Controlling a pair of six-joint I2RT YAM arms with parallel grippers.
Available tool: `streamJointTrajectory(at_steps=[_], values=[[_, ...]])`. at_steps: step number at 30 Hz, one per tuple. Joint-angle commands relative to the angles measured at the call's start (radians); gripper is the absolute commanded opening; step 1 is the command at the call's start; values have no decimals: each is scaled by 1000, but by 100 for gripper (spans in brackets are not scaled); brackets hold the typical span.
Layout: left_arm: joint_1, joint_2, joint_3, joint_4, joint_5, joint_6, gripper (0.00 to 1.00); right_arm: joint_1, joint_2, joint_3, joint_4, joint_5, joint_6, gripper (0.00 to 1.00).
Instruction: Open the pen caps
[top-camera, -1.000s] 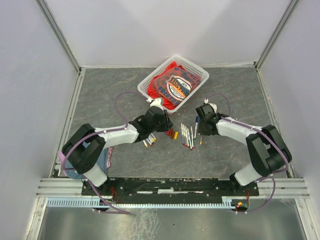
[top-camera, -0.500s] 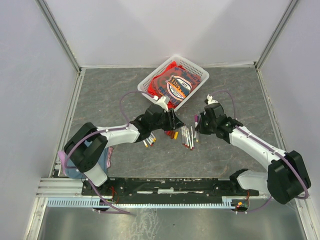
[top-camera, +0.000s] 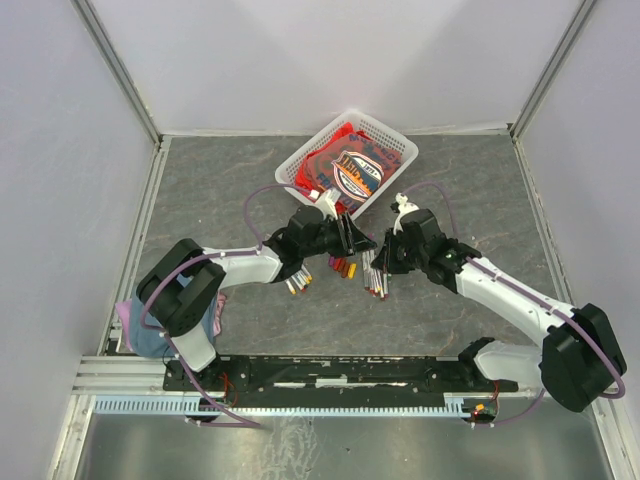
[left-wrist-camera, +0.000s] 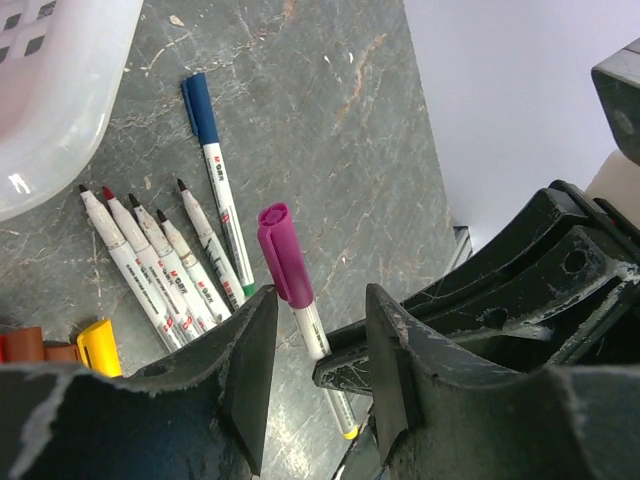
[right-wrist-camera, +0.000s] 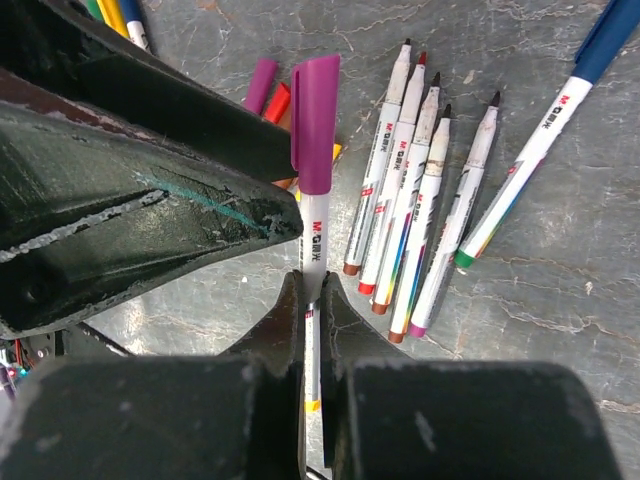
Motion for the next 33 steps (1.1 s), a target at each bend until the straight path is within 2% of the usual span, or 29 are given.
streamJointTrajectory(at_steps=[1,14,18,23,29,31,33], values=[[12,9,6,86,39,-56,48,19,-34,27,52,-34,-8,1],[35,17,-39,151,54,-102,47,31,-52,24,76,-81,17,1],[41,12,-51,172,52,-113,44,33,-47,18,84,-101,21,1],[46,17,-63,210,74,-120,32,34,-39,13,98,-108,21,1],[52,19,-89,266,95,-133,4,33,-45,13,95,-97,15,1],[52,15,-100,286,96,-136,3,33,-48,15,90,-93,13,1],[52,11,-110,307,97,-142,3,33,-48,19,90,-85,10,8]])
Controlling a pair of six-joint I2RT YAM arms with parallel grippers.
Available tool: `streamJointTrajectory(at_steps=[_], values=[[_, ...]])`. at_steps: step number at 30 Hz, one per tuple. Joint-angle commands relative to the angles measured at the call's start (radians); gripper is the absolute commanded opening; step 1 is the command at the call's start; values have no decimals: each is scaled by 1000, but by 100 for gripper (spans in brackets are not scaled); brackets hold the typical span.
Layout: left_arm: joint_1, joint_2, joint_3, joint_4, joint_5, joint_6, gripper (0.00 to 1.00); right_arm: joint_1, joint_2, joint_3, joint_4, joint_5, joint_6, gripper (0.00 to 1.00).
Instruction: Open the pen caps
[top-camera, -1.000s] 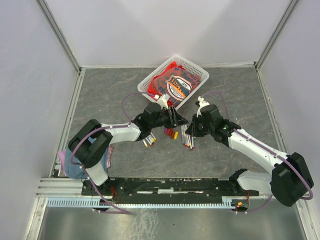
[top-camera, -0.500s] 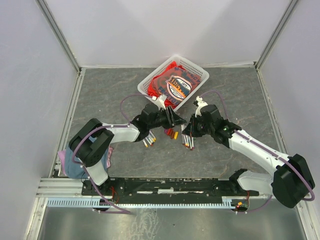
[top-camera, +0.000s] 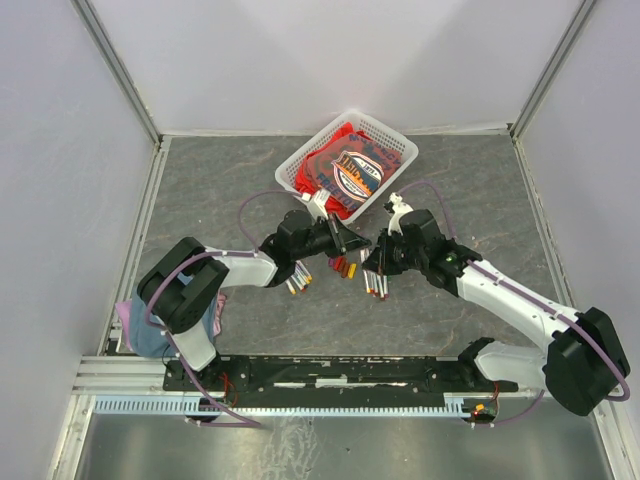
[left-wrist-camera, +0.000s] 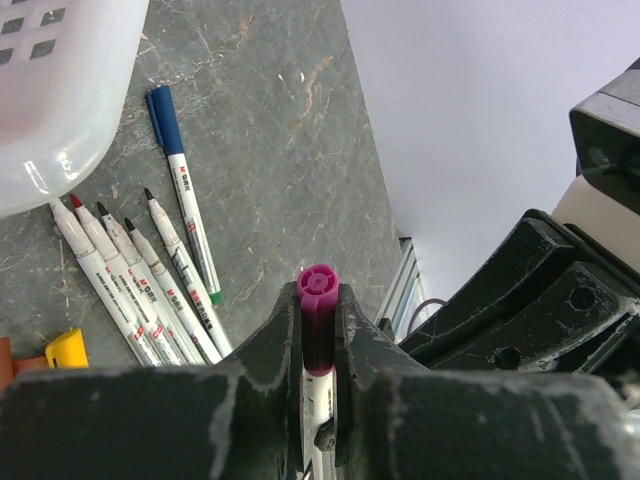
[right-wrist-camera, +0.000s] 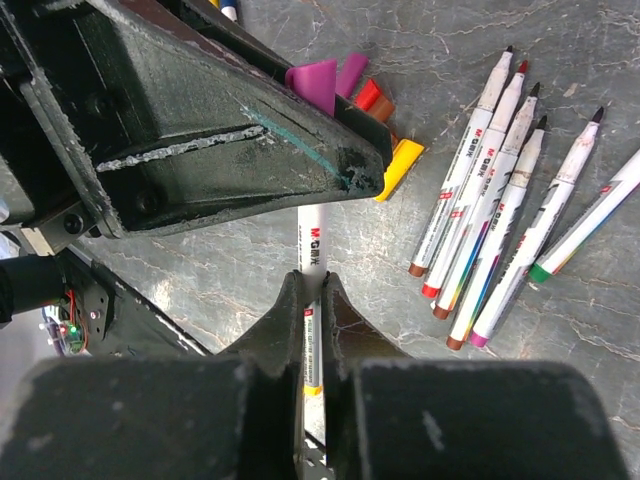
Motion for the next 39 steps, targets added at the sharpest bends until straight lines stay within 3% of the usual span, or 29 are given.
streamJointTrajectory(at_steps=[1,5,18,20,24,25,29,35,39], values=[[7,-5,-26,93,28,-22,3,1,-22,20,39,10,-5,14],[7,-12,-34,109,30,-30,3,2,-15,31,47,8,-3,28],[6,-11,-43,187,46,-98,3,1,58,32,135,-43,27,31],[6,-7,-43,208,53,-118,3,1,69,30,144,-46,28,26],[7,-12,-50,227,41,-136,3,0,85,27,141,-26,22,2],[7,-16,-50,220,26,-136,3,-1,89,33,128,-13,16,1],[6,-38,-25,83,-103,-100,3,1,124,64,25,74,-24,1],[-39,-59,83,-182,-446,-37,3,52,189,112,-97,268,-62,1],[-66,-68,128,-223,-585,-32,3,93,183,119,-140,422,-76,1]])
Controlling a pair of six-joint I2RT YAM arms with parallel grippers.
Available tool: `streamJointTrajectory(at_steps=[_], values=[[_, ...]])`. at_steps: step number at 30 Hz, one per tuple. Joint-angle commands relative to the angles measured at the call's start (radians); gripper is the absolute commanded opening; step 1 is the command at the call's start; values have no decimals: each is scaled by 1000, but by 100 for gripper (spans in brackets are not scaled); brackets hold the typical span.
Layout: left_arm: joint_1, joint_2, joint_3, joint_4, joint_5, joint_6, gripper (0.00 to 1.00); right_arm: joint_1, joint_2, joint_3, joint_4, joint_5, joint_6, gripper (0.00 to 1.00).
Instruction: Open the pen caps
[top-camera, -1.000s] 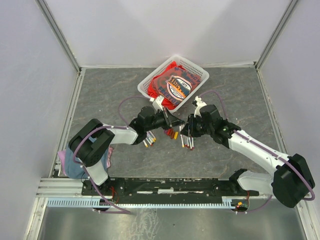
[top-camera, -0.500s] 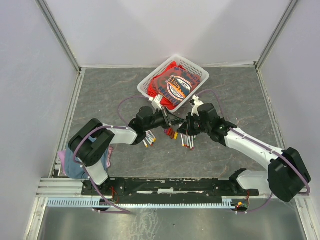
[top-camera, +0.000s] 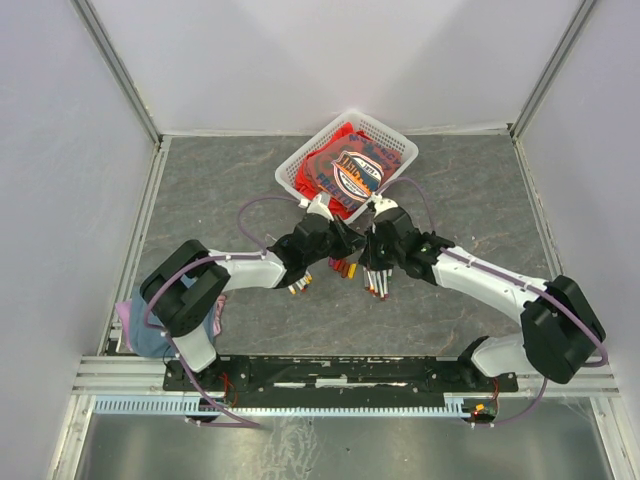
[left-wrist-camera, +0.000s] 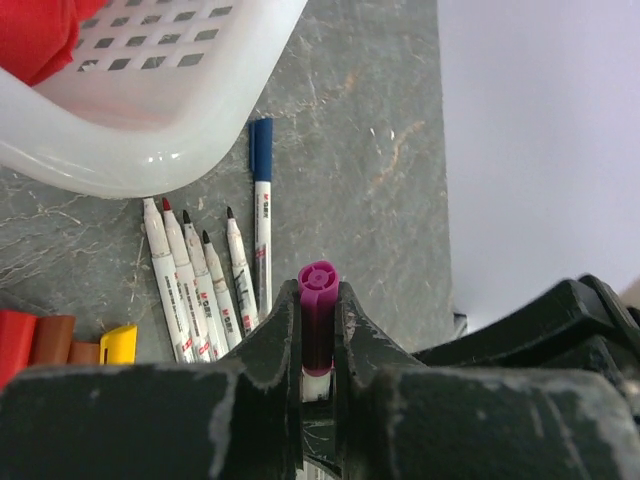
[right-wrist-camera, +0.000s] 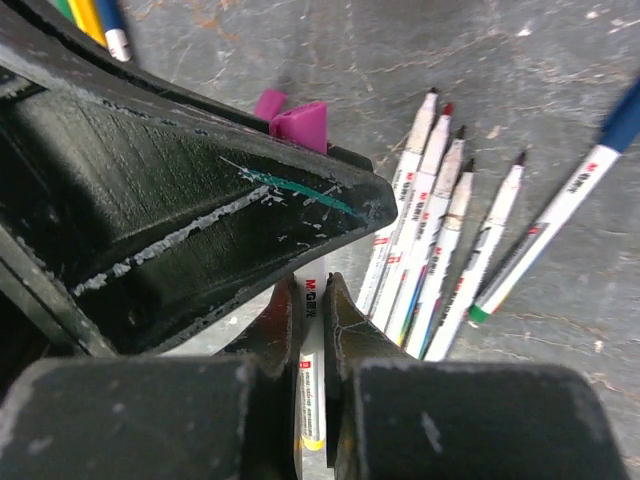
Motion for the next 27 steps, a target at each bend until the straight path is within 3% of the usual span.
streamJointTrajectory(at_steps=[1,8,10,16,20,24,27], values=[[-3,-66,83,-50,-297,25,3,33,-7,26,-137,241,-24,1],[-13,-78,58,5,-330,28,3,40,-37,-27,-72,170,-9,1],[-8,-95,16,72,-319,48,3,30,-72,-59,-24,91,3,1],[96,-121,-159,403,-105,40,3,-104,-209,-202,197,-297,80,1],[121,-109,-193,487,-23,42,3,-142,-227,-229,284,-423,106,1],[140,-112,-202,460,-22,33,3,-146,-228,-224,262,-425,95,1],[146,-123,-161,338,-7,77,3,-146,-239,-195,161,-306,54,1]])
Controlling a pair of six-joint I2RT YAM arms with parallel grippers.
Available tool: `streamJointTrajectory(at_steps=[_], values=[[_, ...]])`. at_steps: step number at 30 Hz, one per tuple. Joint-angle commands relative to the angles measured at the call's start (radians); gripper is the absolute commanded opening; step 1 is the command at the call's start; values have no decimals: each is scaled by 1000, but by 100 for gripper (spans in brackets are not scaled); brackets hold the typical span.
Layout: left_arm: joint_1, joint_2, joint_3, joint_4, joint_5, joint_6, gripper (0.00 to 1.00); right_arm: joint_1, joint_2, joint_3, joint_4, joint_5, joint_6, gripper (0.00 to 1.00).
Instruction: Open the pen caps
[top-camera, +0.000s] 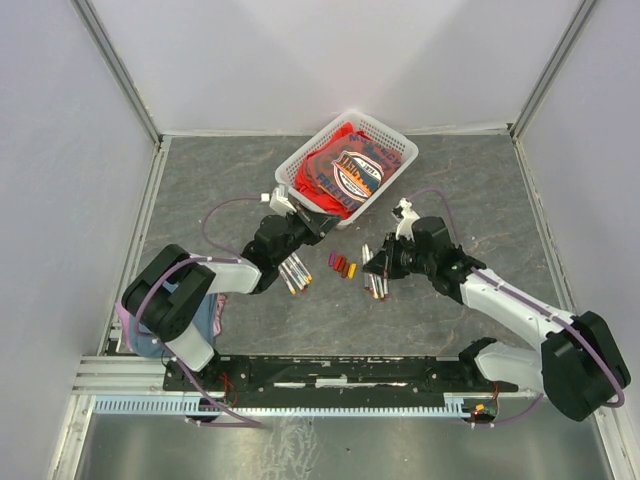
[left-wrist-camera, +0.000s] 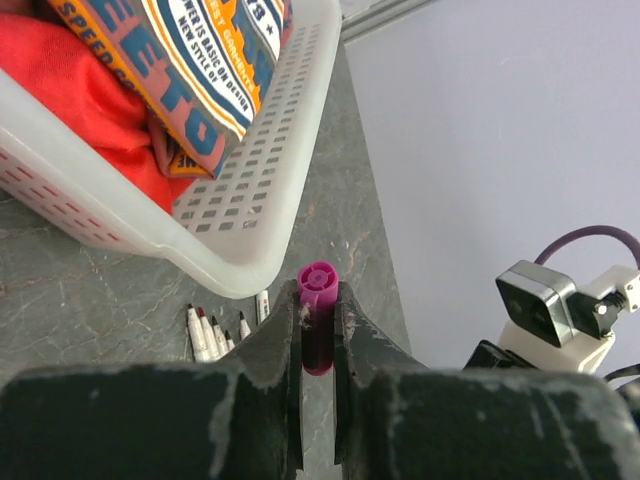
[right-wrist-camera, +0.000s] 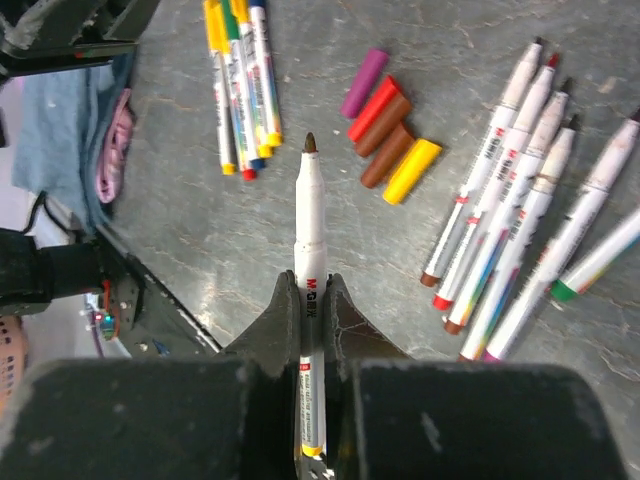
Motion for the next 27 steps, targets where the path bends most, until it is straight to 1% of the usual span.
streamJointTrajectory(at_steps=[1,5,8,12,16,21,27], values=[[-7,-47,74,-131,15,90,3,1,-26,59,-100,106,-49,1],[-57,-65,181,-461,-70,222,3,2,22,132,-241,253,-77,1],[-88,-49,216,-610,-129,288,3,4,60,159,-272,301,-77,3],[-107,-24,221,-696,-182,326,3,11,113,187,-292,349,-74,8],[-116,-1,216,-723,-209,345,4,24,154,206,-295,380,-77,11],[-118,15,213,-736,-232,355,7,39,208,231,-299,415,-78,14],[-118,31,210,-743,-240,363,16,48,257,246,-297,443,-73,18]])
